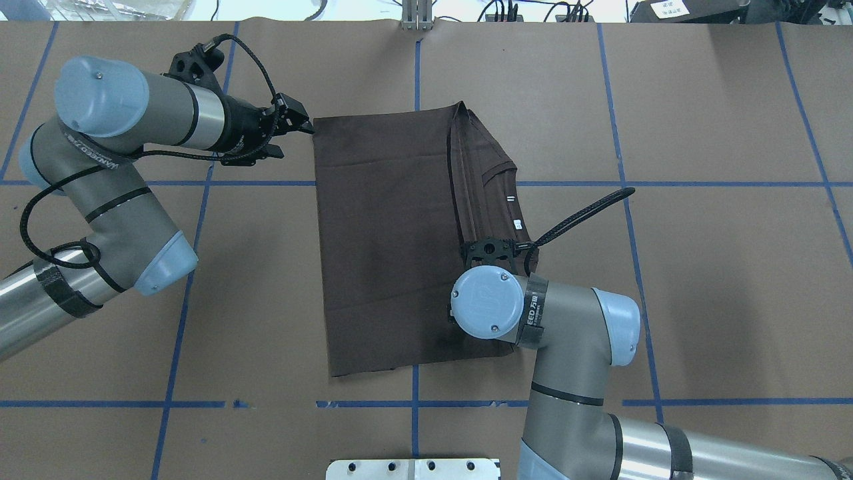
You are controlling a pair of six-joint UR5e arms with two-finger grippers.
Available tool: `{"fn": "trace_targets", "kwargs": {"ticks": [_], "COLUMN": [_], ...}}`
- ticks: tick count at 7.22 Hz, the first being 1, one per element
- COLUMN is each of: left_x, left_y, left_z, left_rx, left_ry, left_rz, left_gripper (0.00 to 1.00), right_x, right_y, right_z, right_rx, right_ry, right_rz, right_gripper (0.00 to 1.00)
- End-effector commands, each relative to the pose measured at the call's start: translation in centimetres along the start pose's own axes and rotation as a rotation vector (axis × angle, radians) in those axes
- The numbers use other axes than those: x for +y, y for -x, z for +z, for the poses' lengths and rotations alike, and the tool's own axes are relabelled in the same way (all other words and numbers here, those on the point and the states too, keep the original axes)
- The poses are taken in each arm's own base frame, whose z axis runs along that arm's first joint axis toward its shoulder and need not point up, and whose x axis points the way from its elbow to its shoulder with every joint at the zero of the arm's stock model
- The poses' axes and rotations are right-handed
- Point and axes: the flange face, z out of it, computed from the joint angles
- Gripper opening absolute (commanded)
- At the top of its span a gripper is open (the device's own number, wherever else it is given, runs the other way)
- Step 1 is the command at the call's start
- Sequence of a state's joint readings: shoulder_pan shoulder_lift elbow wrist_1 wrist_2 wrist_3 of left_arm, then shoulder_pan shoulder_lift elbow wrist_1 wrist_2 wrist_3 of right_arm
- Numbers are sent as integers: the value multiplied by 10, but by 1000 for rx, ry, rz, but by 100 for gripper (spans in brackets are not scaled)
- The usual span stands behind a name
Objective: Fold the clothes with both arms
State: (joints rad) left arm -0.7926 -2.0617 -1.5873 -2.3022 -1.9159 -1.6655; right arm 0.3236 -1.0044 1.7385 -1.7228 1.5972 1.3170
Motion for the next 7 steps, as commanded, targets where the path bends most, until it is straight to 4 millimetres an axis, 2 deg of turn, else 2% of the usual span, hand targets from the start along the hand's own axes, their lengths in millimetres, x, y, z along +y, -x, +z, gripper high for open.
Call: {"fn": "trace_targets", "kwargs": {"ticks": [1,2,4,5,6,7], "left_x": [2,4,6,6,7,8], "left_y": [-2,-4,-6,-6,-7,-10], "left_z": [-1,-4,-4,-5,-6,-8], "left_rx": [3,9,12,14,17,22], "left_ry": [3,3,7,7,7,8], "left_rz": [-15,-13,-24,-24,-31,-39], "left_gripper": [75,75,75,75,75,75], "right_x": [-38,-64,-69,-64,-58,-61], "right_y": [-29,-51,-62,-79,-112,-129], "right_z": [20,15,-8,5,32,37], "right_rx": [60,66,31,57,114,132], "right_ry": [-15,-28,-40,-32,-20,-21], "right_rz": [-43,-41,-26,-26,-21,-11], "right_gripper": [100,100,100,100,100,100]}}
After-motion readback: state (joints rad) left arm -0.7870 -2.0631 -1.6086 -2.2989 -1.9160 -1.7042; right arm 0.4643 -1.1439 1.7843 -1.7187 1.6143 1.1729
